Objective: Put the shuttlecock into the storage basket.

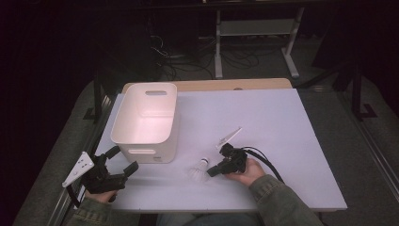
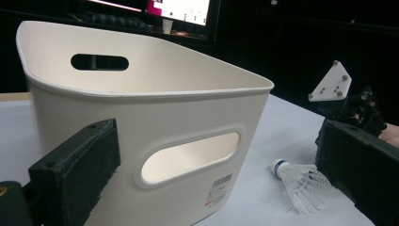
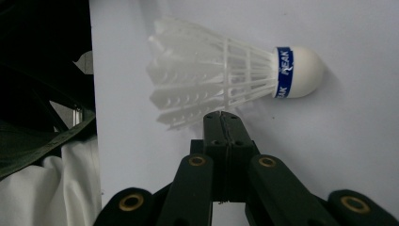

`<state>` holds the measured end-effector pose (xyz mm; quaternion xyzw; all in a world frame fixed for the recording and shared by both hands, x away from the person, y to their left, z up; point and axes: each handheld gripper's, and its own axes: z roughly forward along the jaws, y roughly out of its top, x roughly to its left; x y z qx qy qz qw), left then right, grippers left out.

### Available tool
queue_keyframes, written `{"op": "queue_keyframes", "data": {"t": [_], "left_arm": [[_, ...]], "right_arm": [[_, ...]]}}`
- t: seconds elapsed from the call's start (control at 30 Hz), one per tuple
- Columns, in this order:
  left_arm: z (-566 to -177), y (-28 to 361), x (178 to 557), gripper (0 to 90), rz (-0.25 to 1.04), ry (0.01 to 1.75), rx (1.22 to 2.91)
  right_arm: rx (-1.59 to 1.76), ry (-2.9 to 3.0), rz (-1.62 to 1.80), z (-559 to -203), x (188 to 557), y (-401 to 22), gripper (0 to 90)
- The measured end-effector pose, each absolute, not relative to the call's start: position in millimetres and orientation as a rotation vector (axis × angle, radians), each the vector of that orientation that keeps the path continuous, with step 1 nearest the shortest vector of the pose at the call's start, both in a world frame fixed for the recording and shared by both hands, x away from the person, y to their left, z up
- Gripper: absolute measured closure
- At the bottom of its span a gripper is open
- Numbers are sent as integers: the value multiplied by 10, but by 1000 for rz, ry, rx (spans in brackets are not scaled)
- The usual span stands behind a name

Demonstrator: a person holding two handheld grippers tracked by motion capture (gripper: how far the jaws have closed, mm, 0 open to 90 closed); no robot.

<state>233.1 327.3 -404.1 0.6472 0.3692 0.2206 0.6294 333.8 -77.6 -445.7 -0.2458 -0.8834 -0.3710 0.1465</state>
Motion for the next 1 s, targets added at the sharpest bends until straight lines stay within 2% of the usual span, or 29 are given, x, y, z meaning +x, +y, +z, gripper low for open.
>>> {"op": "queue_keyframes", "data": {"t": [0.7,1.0], "left_arm": [[-4040,3283,2330,0,502,847,1480],[-4040,3271,2334,0,496,845,1467]], "right_arm": [[-618,-2524,-1091,-4423,3413,-333,884],[-634,-2540,-1150,-4427,3503,-295,885]]}}
